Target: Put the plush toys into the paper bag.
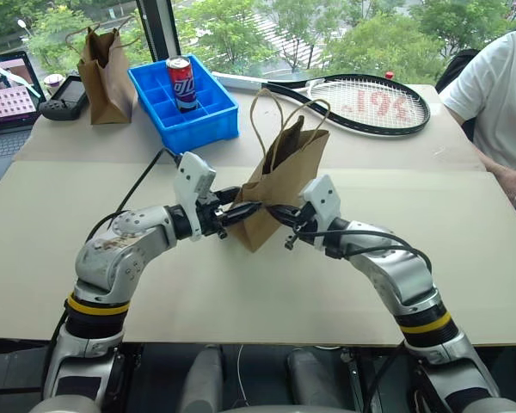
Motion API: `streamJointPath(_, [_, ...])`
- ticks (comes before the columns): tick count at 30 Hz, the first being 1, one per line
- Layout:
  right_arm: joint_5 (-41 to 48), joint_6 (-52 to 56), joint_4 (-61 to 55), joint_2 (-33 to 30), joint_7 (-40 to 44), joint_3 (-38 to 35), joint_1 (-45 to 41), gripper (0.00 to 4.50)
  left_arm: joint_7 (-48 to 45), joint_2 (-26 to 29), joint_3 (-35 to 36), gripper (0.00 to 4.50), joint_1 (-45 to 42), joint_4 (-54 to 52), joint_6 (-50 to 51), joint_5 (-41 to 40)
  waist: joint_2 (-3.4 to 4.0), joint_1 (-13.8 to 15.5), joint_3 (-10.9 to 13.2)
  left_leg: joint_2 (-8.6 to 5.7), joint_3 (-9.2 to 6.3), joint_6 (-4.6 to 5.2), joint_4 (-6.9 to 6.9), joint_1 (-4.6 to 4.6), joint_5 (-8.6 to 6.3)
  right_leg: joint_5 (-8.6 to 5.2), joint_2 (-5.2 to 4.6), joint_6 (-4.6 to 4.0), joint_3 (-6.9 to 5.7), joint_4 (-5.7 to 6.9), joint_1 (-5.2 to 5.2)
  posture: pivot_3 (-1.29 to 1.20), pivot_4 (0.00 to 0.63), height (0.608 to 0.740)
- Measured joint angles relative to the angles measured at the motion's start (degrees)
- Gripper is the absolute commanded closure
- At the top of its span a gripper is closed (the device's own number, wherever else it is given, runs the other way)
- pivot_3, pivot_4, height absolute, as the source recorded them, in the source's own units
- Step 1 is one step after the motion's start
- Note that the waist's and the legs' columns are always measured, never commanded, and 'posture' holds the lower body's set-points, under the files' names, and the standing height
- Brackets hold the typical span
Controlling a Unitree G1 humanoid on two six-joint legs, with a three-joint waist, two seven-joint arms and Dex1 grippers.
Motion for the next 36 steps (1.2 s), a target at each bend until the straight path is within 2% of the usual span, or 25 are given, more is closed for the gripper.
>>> streamJointPath(1, [-0.03, 0.62, -0.65, 0.02, 0.04, -0.15, 0.22, 4.5, -0.48, 0.08, -0.05, 3.88, -0.24, 0.33, -0.29, 0.09, 0.0, 0.0, 0.0, 0.0, 0.0, 0.0, 0.0, 0.0, 0.0, 0.0, 0.0, 0.0, 0.0, 0.0, 0.0, 0.0, 0.15, 0.74])
streamJointPath(3, [0.26, 1.64, -1.9, -0.16, 0.2, -1.04, 0.76, 4.5, -1.57, 0.57, -0.14, 4.44, -0.95, 1.31, -0.87, 0.49, 0.0, 0.01, 0.0, -0.01, 0.0, -0.01, 0.0, 0.0, 0.01, 0.0, 0.0, 0.0, 0.0, 0.0, 0.0, 0.0, 0.15, 0.74])
streamJointPath(5, [1.08, 3.5, -4.49, -2.36, 1.04, -3.07, 2.29, 4.5, -3.72, 1.13, -0.47, 4.44, -2.09, 2.61, -2.16, 0.9, 0.0, 0.3, 0.0, -0.03, 0.0, -0.01, 0.0, -0.02, 0.01, 0.0, -0.03, 0.0, -0.02, -0.01, 0.01, 0.0, 0.15, 0.74])
streamJointPath(8, [3.22, 7.44, -8.31, -9.4, 3.78, -8.24, 6.45, 4.5, -8.68, 3.84, -0.44, 4.44, -3.66, 5.71, -5.69, 1.93, 0.0, 0.76, 0.0, -0.05, 0.03, -0.02, 0.0, -0.04, 0.01, 0.0, -0.06, 0.0, -0.04, -0.13, 0.04, 0.0, 0.15, 0.74])
streamJointPath(11, [4.65, 10.66, -10.42, -16.96, 7.21, -13.01, 10.69, 4.5, -15.94, 4.75, -1.08, 4.44, -5.9, 9.31, -9.86, 2.41, 0.01, 1.04, 0.01, -0.01, 0.03, -0.01, -0.01, -0.03, 0.01, 0.0, -0.03, 0.0, -0.06, -0.12, 0.03, 0.0, 0.15, 0.74])
streamJointPath(17, [6.03, 12.66, -12.54, -25.63, 11.63, -21.68, 16.13, 4.5, -33.12, 7.4, -3.19, 4.44, -9.82, 15.54, -17.77, 2.99, 0.02, 0.43, 0.01, -0.02, 0.05, -0.01, -0.05, 0.0, 0.01, 0.0, -0.02, 0.0, -0.03, -0.12, 0.04, 0.0, 0.15, 0.74])
streamJointPath(23, [6.03, 13.43, -12.63, -27.55, 12.53, -28.08, 21.22, 4.5, -47.38, 8.16, -3.44, 4.44, -12.99, 20.52, -25.52, 2.74, 0.01, 0.06, 0.01, -0.02, 0.05, 0.0, -0.01, 0.0, 0.02, 0.0, -0.02, 0.0, -0.04, -0.11, 0.07, 0.0, 0.15, 0.74])
streamJointPath(30, [6.26, 14.64, -14.2, -27.56, 12.7, -29.8, 23.46, 4.5, -54.98, 8.36, -5.21, 4.44, -13.51, 29.0, -32.16, 4.72, 0.02, -0.12, 0.01, -0.01, 0.04, 0.03, 0.02, 0.0, 0.03, 0.0, -0.01, 0.0, -0.03, -0.08, 0.07, 0.0, 0.15, 0.74])
streamJointPath(34, [6.87, 14.98, -14.44, -27.81, 13.13, -29.89, 23.24, 4.5, -55.48, 8.73, -5.6, 3.6, -15.65, 35.66, -32.68, 7.17, 0.01, -0.04, 0.01, -0.03, 0.03, 0.03, 0.05, -0.02, 0.04, 0.0, -0.02, 0.01, -0.04, -0.09, 0.08, 0.0, 0.15, 0.74])
streamJointPath(36, [7.25, 14.98, -14.43, -28.12, 13.7, -29.89, 22.89, 4.5, -55.54, 9.85, -5.69, 2.8, -16.1, 36.44, -31.4, 7.45, 0.02, -0.04, 0.01, -0.02, 0.04, 0.03, 0.05, -0.03, 0.04, 0.0, -0.02, 0.02, -0.04, -0.09, 0.07, 0.0, 0.15, 0.74])
